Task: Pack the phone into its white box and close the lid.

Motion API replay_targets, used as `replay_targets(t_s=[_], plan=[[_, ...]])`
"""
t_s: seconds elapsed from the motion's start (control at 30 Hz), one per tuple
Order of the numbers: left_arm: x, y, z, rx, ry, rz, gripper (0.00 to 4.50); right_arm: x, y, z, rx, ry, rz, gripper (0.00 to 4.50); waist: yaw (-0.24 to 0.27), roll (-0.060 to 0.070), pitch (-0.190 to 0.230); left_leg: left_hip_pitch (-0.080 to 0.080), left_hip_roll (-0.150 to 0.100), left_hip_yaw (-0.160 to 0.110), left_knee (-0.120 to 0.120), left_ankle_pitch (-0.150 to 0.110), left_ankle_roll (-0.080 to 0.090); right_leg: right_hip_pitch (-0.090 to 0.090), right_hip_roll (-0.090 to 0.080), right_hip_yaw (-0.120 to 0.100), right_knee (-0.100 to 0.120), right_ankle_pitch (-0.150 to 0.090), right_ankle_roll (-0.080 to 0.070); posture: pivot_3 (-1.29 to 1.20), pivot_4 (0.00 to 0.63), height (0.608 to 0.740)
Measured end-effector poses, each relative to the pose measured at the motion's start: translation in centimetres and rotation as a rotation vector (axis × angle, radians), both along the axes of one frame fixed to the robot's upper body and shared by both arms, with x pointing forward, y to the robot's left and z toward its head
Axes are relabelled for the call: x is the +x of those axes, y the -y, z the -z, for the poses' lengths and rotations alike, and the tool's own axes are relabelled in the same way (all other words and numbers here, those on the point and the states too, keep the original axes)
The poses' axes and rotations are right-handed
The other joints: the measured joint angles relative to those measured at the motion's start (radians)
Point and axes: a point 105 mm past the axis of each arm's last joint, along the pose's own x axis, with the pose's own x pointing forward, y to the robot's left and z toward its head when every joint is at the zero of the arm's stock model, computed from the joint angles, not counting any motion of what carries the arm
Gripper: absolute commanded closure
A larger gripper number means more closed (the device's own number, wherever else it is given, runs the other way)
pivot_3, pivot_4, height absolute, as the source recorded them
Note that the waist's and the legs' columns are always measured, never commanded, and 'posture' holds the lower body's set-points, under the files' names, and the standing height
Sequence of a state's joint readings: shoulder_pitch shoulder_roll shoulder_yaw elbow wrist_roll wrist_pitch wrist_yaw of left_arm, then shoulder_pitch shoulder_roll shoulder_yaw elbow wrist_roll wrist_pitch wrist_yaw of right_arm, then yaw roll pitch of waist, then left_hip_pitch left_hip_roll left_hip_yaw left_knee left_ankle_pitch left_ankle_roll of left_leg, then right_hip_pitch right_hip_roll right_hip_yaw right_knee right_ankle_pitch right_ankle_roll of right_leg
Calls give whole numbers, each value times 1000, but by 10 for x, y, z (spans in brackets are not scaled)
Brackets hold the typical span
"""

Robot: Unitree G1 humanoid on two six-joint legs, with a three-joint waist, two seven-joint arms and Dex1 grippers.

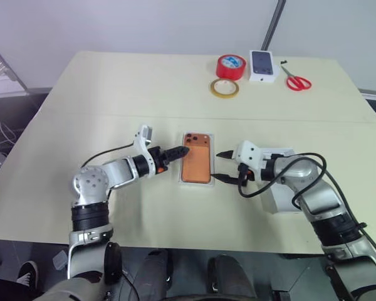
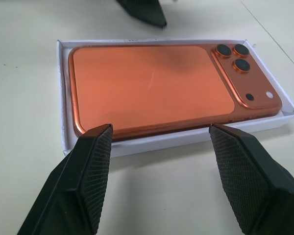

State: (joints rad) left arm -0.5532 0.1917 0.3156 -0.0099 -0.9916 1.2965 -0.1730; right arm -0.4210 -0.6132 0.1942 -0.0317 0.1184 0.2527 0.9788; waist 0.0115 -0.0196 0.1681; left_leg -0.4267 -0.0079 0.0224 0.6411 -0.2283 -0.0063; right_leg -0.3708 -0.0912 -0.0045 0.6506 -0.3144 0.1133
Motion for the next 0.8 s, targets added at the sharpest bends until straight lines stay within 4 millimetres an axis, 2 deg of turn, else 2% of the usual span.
replay_targets(t_s=[0.07, 0.1, 0.13, 0.17, 0.2, 0.3, 0.33, 0.4, 0.43, 0.63, 0.8], plan=[[0, -4, -5, 5, 23, -6, 1781, 3, 1, -1, -8, 11, 9, 1203, -1, 0, 0, 0, 0, 0, 0, 0, 0, 0, 0, 0, 0, 0, 0, 0, 150, 728], [0, -7, -8, 6, 36, -8, 1750, 4, 2, -1, -12, 14, 16, 1462, -1, 0, 0, 0, 0, 0, 0, 0, 0, 0, 0, 0, 0, 0, 0, 0, 150, 728], [-1, -9, -12, 3, 52, -9, 2004, 5, 3, -1, -11, 13, 20, 1763, -1, 0, 0, 0, 0, 0, 0, 0, 0, 0, 0, 0, 0, 0, 0, 0, 150, 728], [-1, -12, -15, 7, 65, -15, 2331, 6, 3, -1, -7, 11, 25, 2063, -1, 0, 0, 0, 0, 0, 0, 0, 0, 0, 0, 0, 0, 0, 0, 0, 150, 728], [1, -16, -16, 18, 76, -32, 2665, 9, 4, 0, -6, 10, 36, 2546, -2, 0, 0, 0, 0, 0, 0, 0, 0, 0, 0, 0, 0, 0, 0, 0, 150, 728], [8, -28, -16, 72, 103, -91, 4180, 14, 8, -2, -12, 27, 62, 4147, -1, 0, 0, 0, 0, 0, 0, 0, 0, 0, 0, 0, 0, 0, 0, 0, 150, 728], [11, -35, -11, 141, 123, -114, 4467, 17, 9, -2, -20, 40, 66, 4421, -2, 0, 0, 0, 0, 0, 0, 0, 0, 0, 0, 0, 0, 0, 0, 0, 150, 728], [14, -51, 3, 301, 163, -154, 4467, 21, 12, -3, -41, 67, 81, 4421, -3, 0, 0, 0, 0, 1, -1, 0, 0, -1, 1, 0, 0, 0, 0, 0, 150, 728], [15, -52, 9, 342, 173, -151, 4467, 23, 14, -1, -51, 71, 93, 4421, -3, 0, 0, 0, 0, 1, -1, 0, 0, -1, 1, 0, 0, 0, 0, 0, 150, 728], [8, -20, 35, 454, 187, 20, 4467, 32, 14, 15, -178, 146, 101, 4421, -1, 0, 0, -1, -1, 1, -1, 0, 0, -1, -2, 0, 0, 0, 0, 0, 150, 728], [11, 0, 37, 476, 222, 94, 4467, 31, 8, 21, -198, 152, 84, 4421, 0, 1, 0, 0, -1, 0, 0, 0, 1, 0, -1, 0, 0, 0, 0, 0, 150, 728]])
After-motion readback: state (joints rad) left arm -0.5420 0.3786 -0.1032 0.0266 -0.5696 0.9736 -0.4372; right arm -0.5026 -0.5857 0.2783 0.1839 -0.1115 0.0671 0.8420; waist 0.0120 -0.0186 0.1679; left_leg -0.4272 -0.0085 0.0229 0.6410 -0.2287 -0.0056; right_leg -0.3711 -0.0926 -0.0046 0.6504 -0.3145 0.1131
